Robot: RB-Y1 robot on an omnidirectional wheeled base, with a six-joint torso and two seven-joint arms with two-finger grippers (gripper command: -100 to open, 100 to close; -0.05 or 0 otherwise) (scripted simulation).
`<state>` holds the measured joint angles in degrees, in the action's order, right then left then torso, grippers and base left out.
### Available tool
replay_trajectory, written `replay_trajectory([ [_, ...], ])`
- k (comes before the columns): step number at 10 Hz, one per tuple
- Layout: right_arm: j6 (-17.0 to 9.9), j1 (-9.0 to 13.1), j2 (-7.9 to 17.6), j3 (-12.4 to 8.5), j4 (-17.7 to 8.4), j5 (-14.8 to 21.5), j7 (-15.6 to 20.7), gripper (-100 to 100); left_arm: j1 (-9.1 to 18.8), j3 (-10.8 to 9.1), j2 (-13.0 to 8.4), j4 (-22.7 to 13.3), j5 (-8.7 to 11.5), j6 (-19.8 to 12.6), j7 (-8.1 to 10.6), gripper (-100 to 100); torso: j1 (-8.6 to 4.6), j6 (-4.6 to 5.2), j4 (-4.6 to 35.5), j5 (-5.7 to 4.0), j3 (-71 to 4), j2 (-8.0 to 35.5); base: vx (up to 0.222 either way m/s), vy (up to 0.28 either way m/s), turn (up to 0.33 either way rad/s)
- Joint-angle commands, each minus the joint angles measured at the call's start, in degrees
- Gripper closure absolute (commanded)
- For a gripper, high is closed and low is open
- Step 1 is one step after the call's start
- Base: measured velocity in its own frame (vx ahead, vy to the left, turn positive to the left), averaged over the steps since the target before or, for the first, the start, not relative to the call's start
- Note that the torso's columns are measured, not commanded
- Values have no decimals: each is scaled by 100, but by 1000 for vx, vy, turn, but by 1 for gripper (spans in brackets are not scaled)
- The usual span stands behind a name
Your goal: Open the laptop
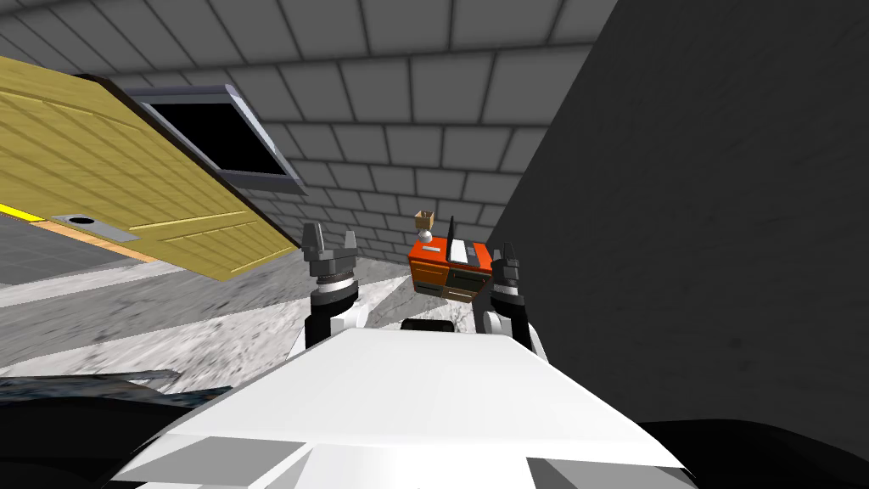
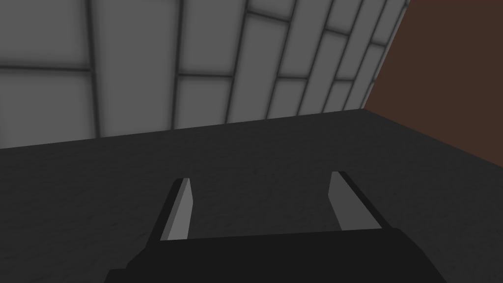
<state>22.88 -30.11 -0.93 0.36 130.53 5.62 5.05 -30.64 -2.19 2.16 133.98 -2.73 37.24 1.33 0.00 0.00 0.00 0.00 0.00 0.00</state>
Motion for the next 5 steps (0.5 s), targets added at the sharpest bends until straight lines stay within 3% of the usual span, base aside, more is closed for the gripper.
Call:
replay_trajectory([
  [1, 0, 0, 0, 0, 0, 0, 0, 0, 0, 0, 0, 0, 0, 0, 0, 0, 0, 0, 235, 0, -467, 232, 0, 0, 0],
  [5, 0, 0, 0, 0, 1, 0, 0, 0, 0, 0, 0, 1, 0, 0, 0, 0, 0, 0, 1846, 0, -3692, 1845, 0, 0, 0],
])
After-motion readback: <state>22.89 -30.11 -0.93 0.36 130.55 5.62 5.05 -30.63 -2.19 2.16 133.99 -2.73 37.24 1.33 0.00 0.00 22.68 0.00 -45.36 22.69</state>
